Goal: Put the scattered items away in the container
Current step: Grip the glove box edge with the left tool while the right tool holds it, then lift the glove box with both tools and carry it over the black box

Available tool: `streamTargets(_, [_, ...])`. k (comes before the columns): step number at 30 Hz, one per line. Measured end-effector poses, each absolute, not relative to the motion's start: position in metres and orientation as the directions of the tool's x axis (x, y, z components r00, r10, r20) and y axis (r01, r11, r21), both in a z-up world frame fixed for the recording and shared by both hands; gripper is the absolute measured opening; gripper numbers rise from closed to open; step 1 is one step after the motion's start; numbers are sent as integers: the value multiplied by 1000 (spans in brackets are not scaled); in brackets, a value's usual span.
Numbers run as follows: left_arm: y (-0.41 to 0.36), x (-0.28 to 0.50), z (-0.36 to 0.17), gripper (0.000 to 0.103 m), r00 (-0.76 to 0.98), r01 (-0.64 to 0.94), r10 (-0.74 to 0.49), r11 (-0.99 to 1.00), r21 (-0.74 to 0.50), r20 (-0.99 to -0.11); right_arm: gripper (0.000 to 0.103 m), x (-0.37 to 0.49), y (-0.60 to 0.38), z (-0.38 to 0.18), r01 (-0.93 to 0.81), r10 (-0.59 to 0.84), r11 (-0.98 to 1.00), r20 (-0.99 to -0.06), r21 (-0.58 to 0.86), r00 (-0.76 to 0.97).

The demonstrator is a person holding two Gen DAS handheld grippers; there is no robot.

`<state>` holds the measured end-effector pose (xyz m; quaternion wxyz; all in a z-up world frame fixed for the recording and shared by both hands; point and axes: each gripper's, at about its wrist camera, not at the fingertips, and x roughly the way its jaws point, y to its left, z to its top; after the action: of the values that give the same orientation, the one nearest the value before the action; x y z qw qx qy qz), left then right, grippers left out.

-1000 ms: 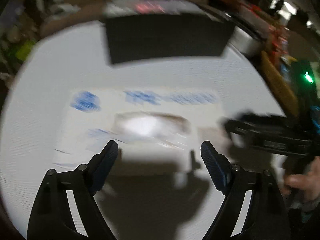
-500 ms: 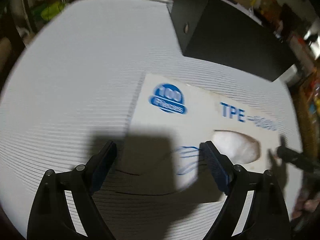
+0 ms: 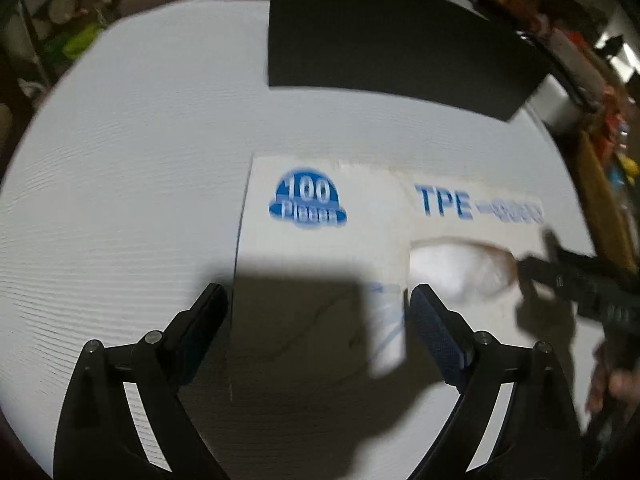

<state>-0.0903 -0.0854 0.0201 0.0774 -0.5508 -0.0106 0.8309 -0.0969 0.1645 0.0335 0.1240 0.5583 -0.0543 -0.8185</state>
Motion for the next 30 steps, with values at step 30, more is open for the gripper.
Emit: streamTargets(30, [-46, -210, 196, 92, -537, -109, 88, -993, -34, -839, 80, -186, 172, 215, 199, -230, -971, -746, 132, -625])
